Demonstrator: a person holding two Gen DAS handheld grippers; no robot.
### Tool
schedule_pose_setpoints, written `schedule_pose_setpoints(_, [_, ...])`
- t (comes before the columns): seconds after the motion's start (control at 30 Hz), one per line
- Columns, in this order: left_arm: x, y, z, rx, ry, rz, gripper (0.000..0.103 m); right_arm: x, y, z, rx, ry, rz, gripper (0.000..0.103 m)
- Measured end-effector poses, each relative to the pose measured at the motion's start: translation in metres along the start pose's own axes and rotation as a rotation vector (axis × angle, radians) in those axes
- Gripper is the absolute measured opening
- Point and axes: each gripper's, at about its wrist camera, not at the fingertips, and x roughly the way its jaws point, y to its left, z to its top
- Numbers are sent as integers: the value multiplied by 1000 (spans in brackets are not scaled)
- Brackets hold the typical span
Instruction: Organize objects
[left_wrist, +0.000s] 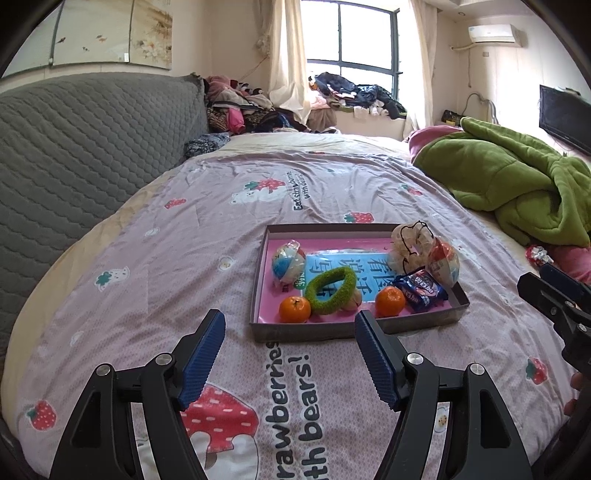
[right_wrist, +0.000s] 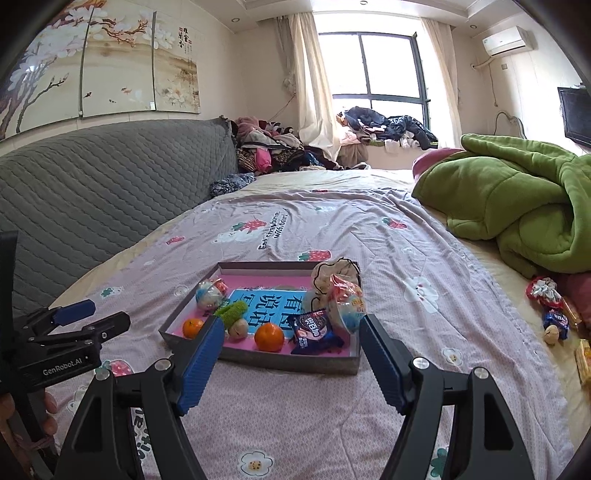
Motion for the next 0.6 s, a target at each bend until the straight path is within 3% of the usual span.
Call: schedule_pose_setpoints(0.6, [-14,4,-22,-10,4,1,74,-10,12,-23,-30,34,-18,75])
